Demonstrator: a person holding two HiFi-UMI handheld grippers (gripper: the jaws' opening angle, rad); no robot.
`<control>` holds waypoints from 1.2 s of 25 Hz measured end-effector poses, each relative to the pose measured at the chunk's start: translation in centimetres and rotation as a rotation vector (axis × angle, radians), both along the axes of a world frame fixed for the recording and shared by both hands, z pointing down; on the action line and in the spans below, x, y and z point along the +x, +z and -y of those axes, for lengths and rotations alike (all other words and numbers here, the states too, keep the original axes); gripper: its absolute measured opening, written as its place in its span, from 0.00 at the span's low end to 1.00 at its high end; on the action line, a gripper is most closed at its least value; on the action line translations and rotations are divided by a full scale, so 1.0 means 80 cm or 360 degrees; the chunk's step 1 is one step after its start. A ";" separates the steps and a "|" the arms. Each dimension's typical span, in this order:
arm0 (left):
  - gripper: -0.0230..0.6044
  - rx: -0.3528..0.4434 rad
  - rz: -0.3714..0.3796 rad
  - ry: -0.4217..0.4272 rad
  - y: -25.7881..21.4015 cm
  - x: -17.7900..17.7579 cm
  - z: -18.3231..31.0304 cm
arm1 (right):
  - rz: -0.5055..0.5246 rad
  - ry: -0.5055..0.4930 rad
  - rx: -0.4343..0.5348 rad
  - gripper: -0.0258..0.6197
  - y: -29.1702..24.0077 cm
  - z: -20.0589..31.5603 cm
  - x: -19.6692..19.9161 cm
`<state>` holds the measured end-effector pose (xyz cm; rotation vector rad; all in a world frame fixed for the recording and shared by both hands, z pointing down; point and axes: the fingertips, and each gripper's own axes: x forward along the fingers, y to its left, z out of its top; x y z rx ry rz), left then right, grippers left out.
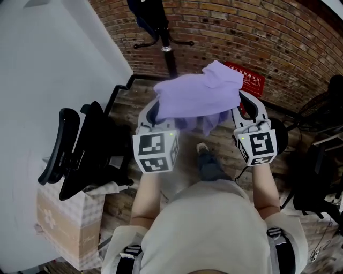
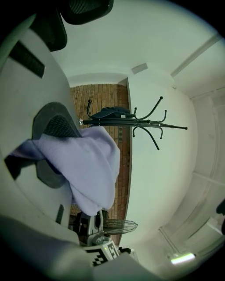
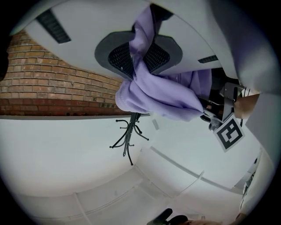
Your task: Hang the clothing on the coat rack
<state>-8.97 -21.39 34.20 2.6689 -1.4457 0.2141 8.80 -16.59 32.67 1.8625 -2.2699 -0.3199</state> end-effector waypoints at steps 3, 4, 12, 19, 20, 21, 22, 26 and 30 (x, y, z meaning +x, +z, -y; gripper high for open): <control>0.11 -0.0008 0.0005 -0.0010 0.000 0.019 0.032 | 0.0009 0.0002 0.0002 0.11 -0.001 0.032 0.020; 0.11 -0.0009 0.0004 -0.0011 -0.002 0.027 0.044 | 0.0015 0.0003 0.0001 0.11 -0.003 0.044 0.028; 0.11 0.0016 0.0005 -0.0052 -0.016 0.075 0.138 | -0.0004 -0.0040 0.0036 0.11 -0.020 0.144 0.077; 0.11 0.0007 0.0021 -0.0113 -0.017 0.096 0.209 | -0.0035 -0.0100 0.0049 0.11 -0.024 0.228 0.100; 0.11 0.0002 0.0024 -0.0122 -0.016 0.098 0.218 | -0.0037 -0.0110 0.0047 0.11 -0.024 0.238 0.102; 0.11 -0.0003 0.0027 -0.0131 -0.015 0.099 0.227 | -0.0037 -0.0122 0.0046 0.11 -0.023 0.249 0.104; 0.11 -0.0008 0.0030 -0.0140 -0.014 0.100 0.236 | -0.0037 -0.0134 0.0045 0.11 -0.022 0.260 0.105; 0.11 -0.0023 0.0032 -0.0191 -0.007 0.104 0.270 | -0.0027 -0.0189 0.0034 0.11 -0.017 0.302 0.109; 0.11 -0.0038 0.0041 -0.0243 0.004 0.104 0.299 | -0.0026 -0.0238 0.0023 0.11 -0.012 0.339 0.111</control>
